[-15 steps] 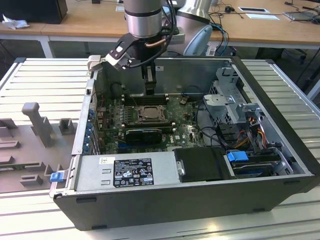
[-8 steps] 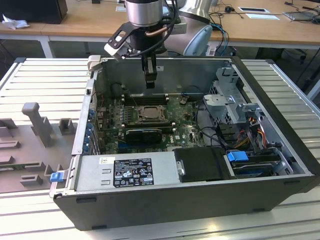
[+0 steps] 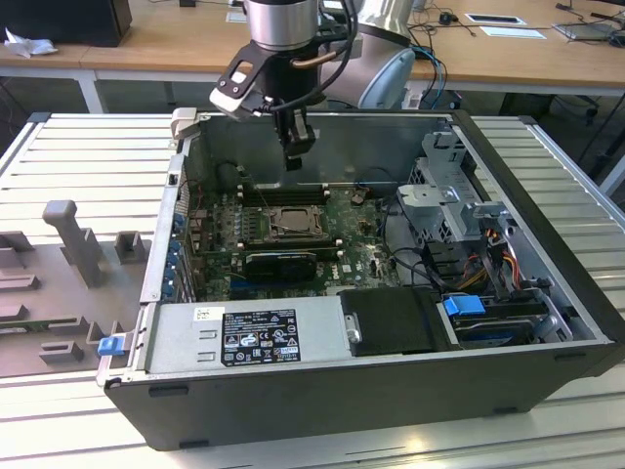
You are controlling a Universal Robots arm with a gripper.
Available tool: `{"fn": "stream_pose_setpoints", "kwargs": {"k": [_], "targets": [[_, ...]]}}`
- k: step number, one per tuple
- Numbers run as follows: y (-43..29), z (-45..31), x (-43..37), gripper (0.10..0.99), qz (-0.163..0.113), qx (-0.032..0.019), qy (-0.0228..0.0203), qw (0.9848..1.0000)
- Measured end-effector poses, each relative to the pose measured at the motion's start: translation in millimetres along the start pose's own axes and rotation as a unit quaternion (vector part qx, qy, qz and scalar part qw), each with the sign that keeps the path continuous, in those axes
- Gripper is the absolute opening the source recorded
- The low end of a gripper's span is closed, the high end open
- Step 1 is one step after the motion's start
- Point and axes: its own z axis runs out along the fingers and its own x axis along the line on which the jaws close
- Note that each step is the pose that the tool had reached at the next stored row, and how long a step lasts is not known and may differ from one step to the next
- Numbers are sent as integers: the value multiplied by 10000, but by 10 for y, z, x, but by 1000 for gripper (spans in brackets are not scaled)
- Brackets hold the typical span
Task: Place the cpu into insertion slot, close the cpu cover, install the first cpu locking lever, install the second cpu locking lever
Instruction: 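Install the first cpu locking lever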
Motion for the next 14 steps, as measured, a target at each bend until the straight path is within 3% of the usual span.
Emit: {"fn": "stream_pose_setpoints", "kwargs": {"k": [7,14], "targets": [[0,0,0,106,-451,8,44,9990],[0,0,0,106,-651,11,65,9979]]}}
